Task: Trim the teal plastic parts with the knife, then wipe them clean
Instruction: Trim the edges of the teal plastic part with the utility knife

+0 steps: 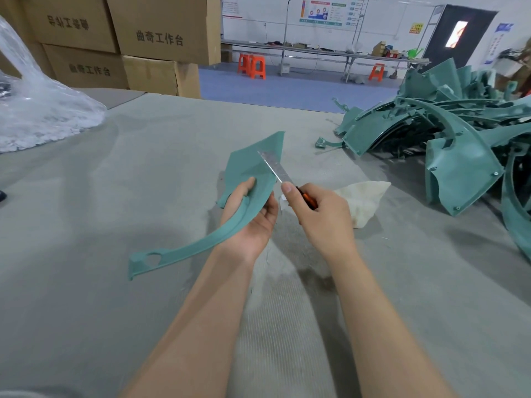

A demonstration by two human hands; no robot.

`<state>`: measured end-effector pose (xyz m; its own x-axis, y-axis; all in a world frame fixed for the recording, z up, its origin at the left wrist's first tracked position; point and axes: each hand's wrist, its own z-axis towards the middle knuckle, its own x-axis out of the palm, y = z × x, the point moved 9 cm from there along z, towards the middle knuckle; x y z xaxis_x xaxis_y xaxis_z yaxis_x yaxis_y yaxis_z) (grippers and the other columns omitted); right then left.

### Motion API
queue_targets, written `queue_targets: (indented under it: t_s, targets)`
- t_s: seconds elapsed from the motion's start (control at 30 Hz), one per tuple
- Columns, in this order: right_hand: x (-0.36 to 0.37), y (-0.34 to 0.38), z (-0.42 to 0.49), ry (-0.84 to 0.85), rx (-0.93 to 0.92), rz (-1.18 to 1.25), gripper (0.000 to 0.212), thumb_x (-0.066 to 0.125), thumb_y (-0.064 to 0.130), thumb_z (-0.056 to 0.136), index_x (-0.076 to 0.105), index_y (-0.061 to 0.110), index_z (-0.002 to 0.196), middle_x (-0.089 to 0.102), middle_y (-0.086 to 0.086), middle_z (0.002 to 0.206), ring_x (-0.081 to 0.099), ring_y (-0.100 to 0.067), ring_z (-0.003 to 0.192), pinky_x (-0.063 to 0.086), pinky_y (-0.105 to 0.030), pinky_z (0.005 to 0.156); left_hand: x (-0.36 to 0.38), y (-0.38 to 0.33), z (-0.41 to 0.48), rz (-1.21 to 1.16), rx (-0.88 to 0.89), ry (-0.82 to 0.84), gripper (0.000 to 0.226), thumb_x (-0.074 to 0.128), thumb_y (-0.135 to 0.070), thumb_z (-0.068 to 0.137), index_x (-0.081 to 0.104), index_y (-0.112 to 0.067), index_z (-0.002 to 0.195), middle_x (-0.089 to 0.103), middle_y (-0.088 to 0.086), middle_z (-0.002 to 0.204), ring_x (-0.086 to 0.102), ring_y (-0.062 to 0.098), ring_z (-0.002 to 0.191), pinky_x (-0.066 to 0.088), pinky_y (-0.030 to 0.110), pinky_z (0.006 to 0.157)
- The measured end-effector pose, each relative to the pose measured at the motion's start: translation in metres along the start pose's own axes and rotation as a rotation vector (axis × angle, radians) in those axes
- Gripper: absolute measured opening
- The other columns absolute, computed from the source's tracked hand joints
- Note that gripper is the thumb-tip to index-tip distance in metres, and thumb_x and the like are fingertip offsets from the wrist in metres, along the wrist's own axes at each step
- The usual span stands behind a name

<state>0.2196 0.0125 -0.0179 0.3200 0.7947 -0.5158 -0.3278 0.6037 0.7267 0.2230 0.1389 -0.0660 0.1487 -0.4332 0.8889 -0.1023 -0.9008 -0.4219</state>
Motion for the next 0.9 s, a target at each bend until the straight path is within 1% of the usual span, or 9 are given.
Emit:
queue_targets:
  t_s: [0.17, 0.3, 0.37, 0.47, 0.57, 0.63, 0.73, 0.83, 0.9]
  targets:
    - [0.004, 0.001, 0.000, 0.000, -0.034, -0.013, 0.058, 0.052, 0.058, 0.088, 0.047, 0.005, 0.064, 0.034, 0.002, 0.050, 0.032, -0.011, 0.049, 0.030, -0.032, 0.052, -0.004, 0.000, 0.000, -0.051, -0.007, -0.036, 0.010, 0.057, -0.008, 0.091, 0.061, -0.005, 0.083, 0.066, 0.006, 0.074, 0.061, 0.011, 0.051, 0.052, 0.017, 0.050]
    - [0.011, 0.008, -0.003, 0.052, -0.070, 0.007, 0.054, 0.051, 0.060, 0.086, 0.041, 0.014, 0.058, 0.031, 0.006, 0.047, 0.030, -0.011, 0.047, 0.028, -0.031, 0.050, -0.007, -0.003, 0.002, -0.109, 0.024, -0.058, 0.010, 0.057, -0.007, 0.091, 0.060, -0.005, 0.082, 0.067, 0.005, 0.069, 0.064, 0.012, 0.053, 0.055, 0.018, 0.054]
    - [0.015, 0.010, -0.004, 0.091, -0.080, 0.017, 0.054, 0.052, 0.059, 0.086, 0.045, 0.012, 0.060, 0.034, 0.006, 0.048, 0.032, -0.011, 0.048, 0.029, -0.032, 0.051, -0.007, -0.005, 0.003, -0.108, 0.038, -0.052, 0.011, 0.055, -0.007, 0.092, 0.061, -0.004, 0.083, 0.067, 0.007, 0.073, 0.066, 0.014, 0.058, 0.057, 0.020, 0.059]
    - [0.021, 0.018, -0.008, 0.159, -0.118, 0.009, 0.056, 0.054, 0.056, 0.089, 0.053, 0.003, 0.069, 0.040, -0.003, 0.052, 0.035, -0.014, 0.051, 0.034, -0.035, 0.053, -0.008, -0.010, 0.004, -0.082, 0.048, -0.043, 0.018, 0.051, -0.008, 0.094, 0.059, -0.005, 0.078, 0.064, 0.006, 0.068, 0.063, 0.014, 0.058, 0.055, 0.021, 0.058]
    - [0.025, 0.025, -0.010, 0.216, -0.136, 0.054, 0.056, 0.057, 0.052, 0.090, 0.057, -0.001, 0.073, 0.050, -0.019, 0.060, 0.042, -0.028, 0.056, 0.040, -0.038, 0.054, -0.008, -0.016, 0.004, -0.050, 0.065, -0.039, 0.019, 0.050, -0.008, 0.093, 0.054, -0.010, 0.074, 0.055, 0.003, 0.069, 0.056, 0.012, 0.054, 0.050, 0.019, 0.050]
    - [0.021, 0.024, -0.009, 0.186, -0.110, 0.081, 0.056, 0.056, 0.053, 0.089, 0.058, -0.001, 0.074, 0.053, -0.022, 0.063, 0.045, -0.032, 0.058, 0.043, -0.041, 0.057, -0.006, -0.018, 0.003, -0.020, 0.083, -0.025, 0.018, 0.051, -0.008, 0.093, 0.055, -0.009, 0.076, 0.058, 0.003, 0.069, 0.058, 0.012, 0.055, 0.052, 0.019, 0.052]
    - [0.004, 0.013, -0.003, 0.032, -0.021, 0.085, 0.060, 0.052, 0.056, 0.090, 0.058, -0.002, 0.075, 0.055, -0.023, 0.065, 0.049, -0.034, 0.063, 0.043, -0.040, 0.059, 0.000, -0.015, 0.000, 0.049, 0.084, 0.005, 0.015, 0.055, -0.010, 0.093, 0.060, -0.012, 0.079, 0.064, 0.000, 0.068, 0.059, 0.008, 0.054, 0.052, 0.018, 0.052]
    - [-0.007, -0.001, 0.001, -0.046, 0.057, 0.089, 0.062, 0.051, 0.057, 0.091, 0.054, -0.002, 0.072, 0.055, -0.022, 0.066, 0.041, -0.024, 0.057, 0.036, -0.036, 0.056, 0.004, -0.012, -0.001, 0.156, 0.111, 0.027, 0.013, 0.055, -0.012, 0.095, 0.061, -0.016, 0.084, 0.064, -0.003, 0.069, 0.059, 0.006, 0.054, 0.049, 0.017, 0.051]
    - [-0.008, -0.006, 0.001, -0.048, 0.079, 0.066, 0.061, 0.050, 0.058, 0.091, 0.053, 0.001, 0.070, 0.056, -0.020, 0.065, 0.045, -0.026, 0.057, 0.038, -0.036, 0.056, 0.006, -0.012, -0.002, 0.194, 0.129, 0.043, 0.013, 0.054, -0.013, 0.096, 0.060, -0.017, 0.085, 0.064, -0.004, 0.067, 0.059, 0.006, 0.053, 0.048, 0.016, 0.050]
